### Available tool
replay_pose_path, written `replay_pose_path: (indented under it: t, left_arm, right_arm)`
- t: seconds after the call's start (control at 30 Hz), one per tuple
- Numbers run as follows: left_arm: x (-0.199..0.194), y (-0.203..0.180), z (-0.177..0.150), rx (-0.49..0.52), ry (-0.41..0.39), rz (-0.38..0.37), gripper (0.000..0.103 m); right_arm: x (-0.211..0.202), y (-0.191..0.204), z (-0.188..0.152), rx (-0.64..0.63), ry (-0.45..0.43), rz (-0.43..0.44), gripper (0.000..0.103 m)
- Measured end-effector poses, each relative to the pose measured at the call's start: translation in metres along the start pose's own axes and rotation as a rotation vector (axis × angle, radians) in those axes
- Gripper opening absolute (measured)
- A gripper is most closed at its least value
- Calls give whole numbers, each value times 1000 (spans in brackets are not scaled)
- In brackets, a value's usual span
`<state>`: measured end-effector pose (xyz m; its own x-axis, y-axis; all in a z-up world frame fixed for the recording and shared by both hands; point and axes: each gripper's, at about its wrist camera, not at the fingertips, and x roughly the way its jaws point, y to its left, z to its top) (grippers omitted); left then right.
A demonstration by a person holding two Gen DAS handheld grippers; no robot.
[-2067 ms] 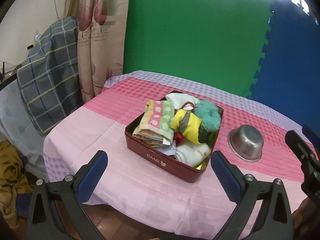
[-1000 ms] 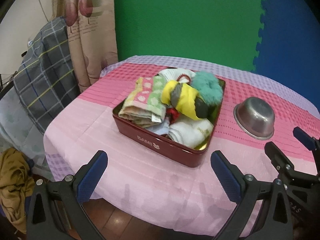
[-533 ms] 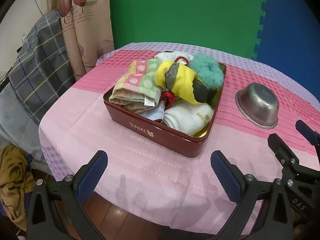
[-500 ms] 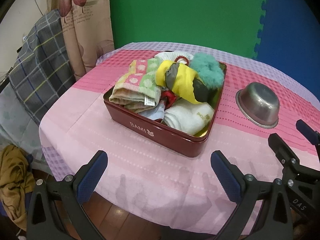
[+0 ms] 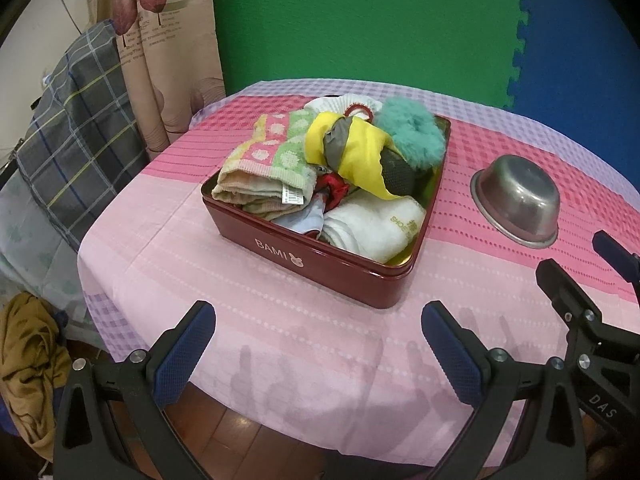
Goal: Organize soft objects
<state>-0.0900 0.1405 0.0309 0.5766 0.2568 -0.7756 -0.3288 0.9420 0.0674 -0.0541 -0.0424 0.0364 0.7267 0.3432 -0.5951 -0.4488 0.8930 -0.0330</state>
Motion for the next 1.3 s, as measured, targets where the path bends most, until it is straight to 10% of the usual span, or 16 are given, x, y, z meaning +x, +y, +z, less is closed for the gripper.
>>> replay_pose_path:
  t: [1.3]
  left_arm:
    - [2, -4, -5, 34, -3, -4, 102]
  right_arm:
    - [2, 0, -4, -6, 16, 21, 92]
